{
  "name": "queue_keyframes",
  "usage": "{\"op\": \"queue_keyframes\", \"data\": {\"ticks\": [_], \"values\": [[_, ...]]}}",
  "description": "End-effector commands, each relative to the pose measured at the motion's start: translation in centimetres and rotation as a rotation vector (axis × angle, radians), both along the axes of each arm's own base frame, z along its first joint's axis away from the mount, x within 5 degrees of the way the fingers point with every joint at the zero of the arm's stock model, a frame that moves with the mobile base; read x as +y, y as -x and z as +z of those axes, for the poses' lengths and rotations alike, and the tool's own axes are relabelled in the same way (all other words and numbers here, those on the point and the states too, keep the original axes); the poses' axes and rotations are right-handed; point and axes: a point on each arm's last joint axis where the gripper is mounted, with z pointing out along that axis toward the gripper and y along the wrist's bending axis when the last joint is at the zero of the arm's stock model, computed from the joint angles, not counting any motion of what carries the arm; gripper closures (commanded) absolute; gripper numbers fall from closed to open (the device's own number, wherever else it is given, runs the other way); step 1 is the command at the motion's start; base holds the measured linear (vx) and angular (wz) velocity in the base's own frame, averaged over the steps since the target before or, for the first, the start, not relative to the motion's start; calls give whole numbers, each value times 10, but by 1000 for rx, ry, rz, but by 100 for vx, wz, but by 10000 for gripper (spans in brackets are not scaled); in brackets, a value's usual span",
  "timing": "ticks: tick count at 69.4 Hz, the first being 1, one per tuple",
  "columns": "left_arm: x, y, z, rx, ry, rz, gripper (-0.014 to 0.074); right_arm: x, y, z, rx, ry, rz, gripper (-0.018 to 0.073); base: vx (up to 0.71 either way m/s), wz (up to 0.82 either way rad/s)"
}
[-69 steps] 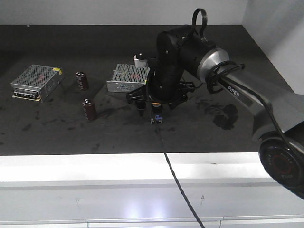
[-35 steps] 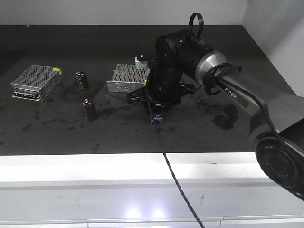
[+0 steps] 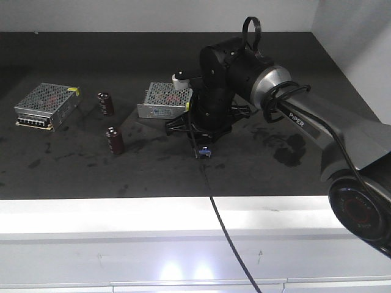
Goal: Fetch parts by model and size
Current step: 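Close the right gripper on the yellow button's base and lift, then retract the right arm holding the yellow button toward the robot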
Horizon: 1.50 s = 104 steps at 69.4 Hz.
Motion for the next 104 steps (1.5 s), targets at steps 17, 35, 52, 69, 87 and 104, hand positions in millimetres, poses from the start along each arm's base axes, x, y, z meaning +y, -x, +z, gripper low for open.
{"op": "queue_keyframes", "data": {"ticks": [17, 35, 52, 69, 87, 104], "values": [[-1, -1, 14, -87, 6, -8, 603, -5, 21, 82, -300, -55, 45, 568, 0, 0], [-1, -1, 14, -87, 7, -8, 603, -20, 46, 86, -414, -121, 84, 565, 0, 0], [-1, -1, 14, -87, 7, -8, 603, -36, 81, 83, -571, -220, 136, 561, 0, 0], [-1, -1, 14, -87, 8, -8, 603, -58, 124, 89, -742, -298, 197, 561, 0, 0], [-1, -1, 14, -87, 21, -9, 603, -89, 165, 96, -881, -372, 204, 561, 0, 0], [-1, -1, 14, -88, 22, -9, 603, -142, 192, 96, -957, -349, 80, 561, 0, 0]]}}
